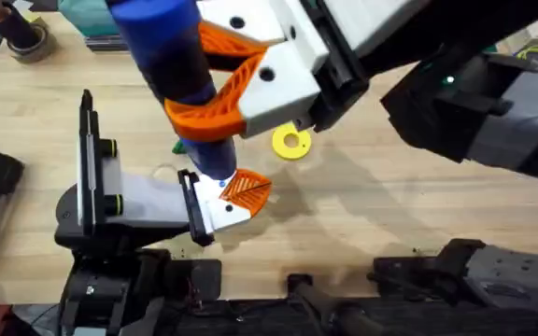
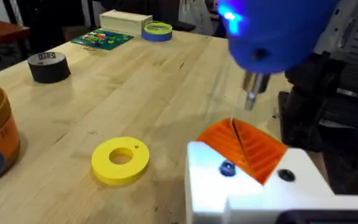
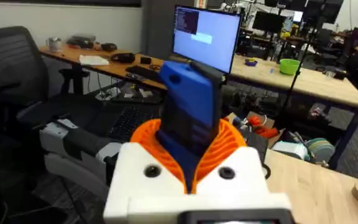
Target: Pick up the gripper from the table and insert it into the empty holder that is missing its gripper. Then pick up a screw, insert it into the mounting hole, and use the screwdriver to tighten it. Finally, clean up the table by picking up the vegetable and placing it into the bucket.
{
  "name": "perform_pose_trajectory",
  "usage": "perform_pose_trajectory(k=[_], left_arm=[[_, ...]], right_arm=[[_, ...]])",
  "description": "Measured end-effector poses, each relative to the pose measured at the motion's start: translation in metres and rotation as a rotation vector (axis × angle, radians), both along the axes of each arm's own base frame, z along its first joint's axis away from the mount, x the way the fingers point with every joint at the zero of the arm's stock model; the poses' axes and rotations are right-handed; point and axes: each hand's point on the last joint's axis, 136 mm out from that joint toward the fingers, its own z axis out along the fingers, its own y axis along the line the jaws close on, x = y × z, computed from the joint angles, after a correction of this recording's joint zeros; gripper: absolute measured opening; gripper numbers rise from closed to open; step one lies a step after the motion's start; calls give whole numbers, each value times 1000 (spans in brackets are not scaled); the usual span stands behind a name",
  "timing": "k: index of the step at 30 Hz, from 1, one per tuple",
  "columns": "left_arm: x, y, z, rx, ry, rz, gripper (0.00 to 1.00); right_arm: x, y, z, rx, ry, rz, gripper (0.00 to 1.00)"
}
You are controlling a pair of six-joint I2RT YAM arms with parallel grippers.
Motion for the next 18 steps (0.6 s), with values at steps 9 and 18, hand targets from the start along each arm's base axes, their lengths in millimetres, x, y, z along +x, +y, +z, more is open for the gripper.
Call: perform_pose_trajectory(k=[9,18], left_arm=[[0,0,0,0,0,0,12],[0,0,0,0,0,0,12]], right_arm=[[-2,1,-3,-1,-5,6,24],[-8,3,-3,2,-11,21,24]])
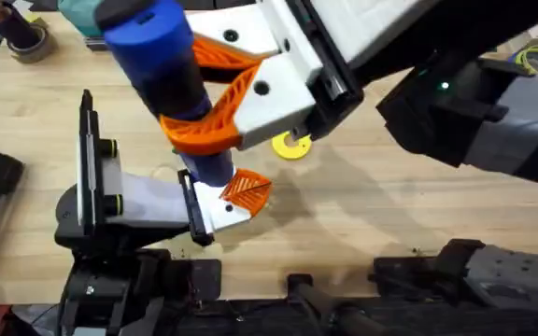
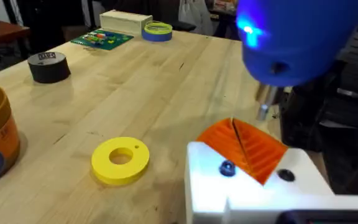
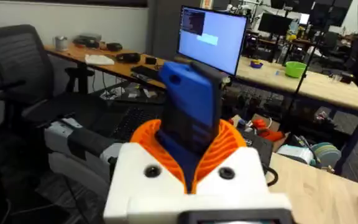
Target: Pick up the gripper from the table and insert it into the empty holder that is missing its gripper. Then pick up a screw, insert it into the mounting hole, and use the screwdriver to tighten it. Finally, clean up the table by picking up the vegetable and placing it into the bucket.
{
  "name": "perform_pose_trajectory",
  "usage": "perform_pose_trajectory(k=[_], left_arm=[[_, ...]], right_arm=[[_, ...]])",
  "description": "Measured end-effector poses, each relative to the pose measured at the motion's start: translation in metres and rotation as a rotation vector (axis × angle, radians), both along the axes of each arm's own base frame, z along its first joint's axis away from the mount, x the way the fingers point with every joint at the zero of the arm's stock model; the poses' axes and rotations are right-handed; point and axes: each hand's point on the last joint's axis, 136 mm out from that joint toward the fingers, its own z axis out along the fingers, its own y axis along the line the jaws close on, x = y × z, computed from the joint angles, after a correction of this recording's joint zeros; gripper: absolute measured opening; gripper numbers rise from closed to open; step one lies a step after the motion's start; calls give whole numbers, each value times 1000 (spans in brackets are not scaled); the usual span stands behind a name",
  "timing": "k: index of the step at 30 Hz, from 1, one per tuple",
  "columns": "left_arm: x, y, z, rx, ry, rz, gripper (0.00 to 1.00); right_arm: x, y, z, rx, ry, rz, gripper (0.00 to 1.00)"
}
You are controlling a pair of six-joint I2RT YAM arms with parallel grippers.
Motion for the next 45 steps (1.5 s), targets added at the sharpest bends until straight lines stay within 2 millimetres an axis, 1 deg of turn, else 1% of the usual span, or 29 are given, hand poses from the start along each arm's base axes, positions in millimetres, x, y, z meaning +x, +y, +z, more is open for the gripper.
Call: perform_pose_trajectory(k=[3,5,9,25,33,45], left_arm=[[0,0,0,0,0,0,12],[0,0,0,0,0,0,12],[0,0,0,0,0,0,12],[0,0,0,0,0,0,12],[0,0,0,0,0,0,12],[0,0,0,0,1,0,12]], right_arm=[[1,1,-1,-2,2,0,24],[5,5,-8,-14,12,-1,24],[7,7,-12,-23,20,-1,24],[8,7,-13,-22,19,-2,24],[7,6,-21,-28,24,-2,24],[7,6,-21,-27,24,-3,24]])
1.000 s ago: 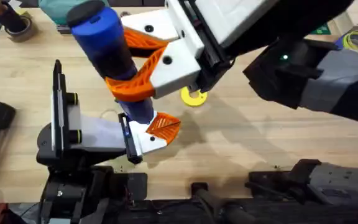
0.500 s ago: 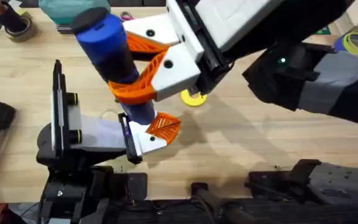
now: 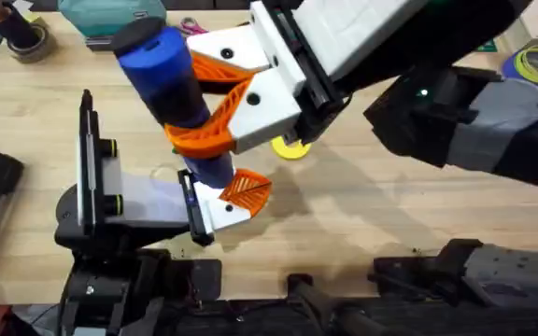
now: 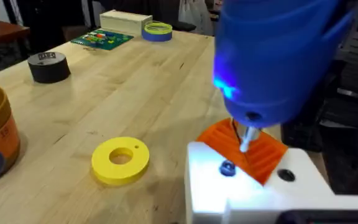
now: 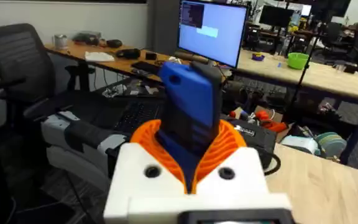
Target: Pick up the gripper from the table and insert it into the empty holder that is missing its gripper. Then pick up a screw, insert it into the mounting hole, and use the screwdriver to tighten it. Finally, clean up the table by picking up the vegetable and placing it into the bucket.
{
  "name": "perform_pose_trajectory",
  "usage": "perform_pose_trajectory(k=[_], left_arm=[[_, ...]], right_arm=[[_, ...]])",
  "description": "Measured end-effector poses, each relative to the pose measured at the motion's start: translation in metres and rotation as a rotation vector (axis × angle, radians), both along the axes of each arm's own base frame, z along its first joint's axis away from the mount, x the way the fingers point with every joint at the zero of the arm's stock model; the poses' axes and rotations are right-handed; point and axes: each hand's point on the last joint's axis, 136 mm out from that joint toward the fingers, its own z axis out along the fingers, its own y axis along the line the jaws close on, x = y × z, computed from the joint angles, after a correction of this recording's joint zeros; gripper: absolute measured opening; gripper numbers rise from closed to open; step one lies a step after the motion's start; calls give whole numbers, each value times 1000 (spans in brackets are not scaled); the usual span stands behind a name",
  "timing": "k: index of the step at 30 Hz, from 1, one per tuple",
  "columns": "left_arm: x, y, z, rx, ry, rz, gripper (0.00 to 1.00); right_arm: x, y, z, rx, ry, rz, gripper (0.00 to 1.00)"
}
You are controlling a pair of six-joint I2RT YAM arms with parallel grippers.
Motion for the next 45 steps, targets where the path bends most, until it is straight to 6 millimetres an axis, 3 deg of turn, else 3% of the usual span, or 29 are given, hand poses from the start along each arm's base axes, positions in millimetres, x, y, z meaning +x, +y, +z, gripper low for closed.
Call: perform_pose_trajectory(k=[6,45], left_arm=[[0,0,0,0,0,0,12],[0,0,0,0,-1,0,12]], right_arm=[[6,5,-9,-17,18,-4,24],[5,5,-9,-8,2,-6,24]])
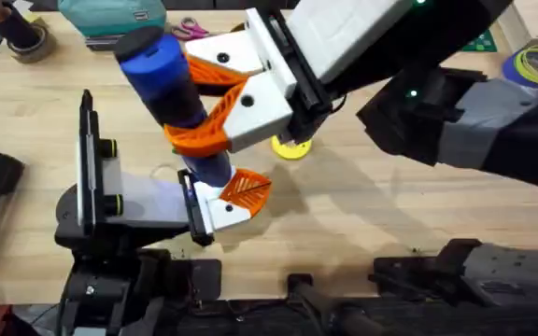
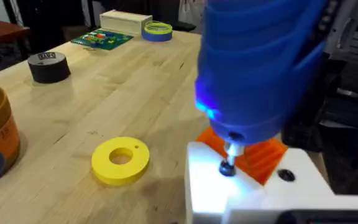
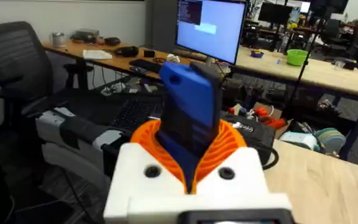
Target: Pick up the gripper from the table and insert it into the empty holder that is missing its gripper. Then pick up a screw, insert it into the mounting hole, and use the screwdriver to tighten it. Finally, clean up the table by picking up the vegetable and placing it into the bucket.
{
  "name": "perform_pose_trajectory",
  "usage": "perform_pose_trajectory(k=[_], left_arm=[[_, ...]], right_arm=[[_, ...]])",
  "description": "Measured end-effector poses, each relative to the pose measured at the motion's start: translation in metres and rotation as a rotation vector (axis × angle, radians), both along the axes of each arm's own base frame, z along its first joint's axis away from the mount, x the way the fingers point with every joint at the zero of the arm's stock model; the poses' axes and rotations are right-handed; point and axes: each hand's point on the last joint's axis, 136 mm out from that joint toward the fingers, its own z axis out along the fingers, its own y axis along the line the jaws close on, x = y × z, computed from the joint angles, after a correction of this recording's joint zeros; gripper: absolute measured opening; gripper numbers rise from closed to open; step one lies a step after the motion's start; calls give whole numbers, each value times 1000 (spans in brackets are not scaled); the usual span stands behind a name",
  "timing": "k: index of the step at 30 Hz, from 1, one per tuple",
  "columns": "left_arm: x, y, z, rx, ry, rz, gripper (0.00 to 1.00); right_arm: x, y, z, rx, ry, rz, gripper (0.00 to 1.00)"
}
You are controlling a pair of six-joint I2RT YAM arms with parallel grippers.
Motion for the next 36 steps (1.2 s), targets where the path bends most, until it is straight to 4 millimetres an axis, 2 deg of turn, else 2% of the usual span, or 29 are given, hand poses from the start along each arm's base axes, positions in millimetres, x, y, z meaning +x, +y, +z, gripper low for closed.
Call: perform_pose_trajectory(k=[36], left_arm=[[0,0,0,0,0,0,12]], right_arm=[[3,1,0,4,1,-19,24]])
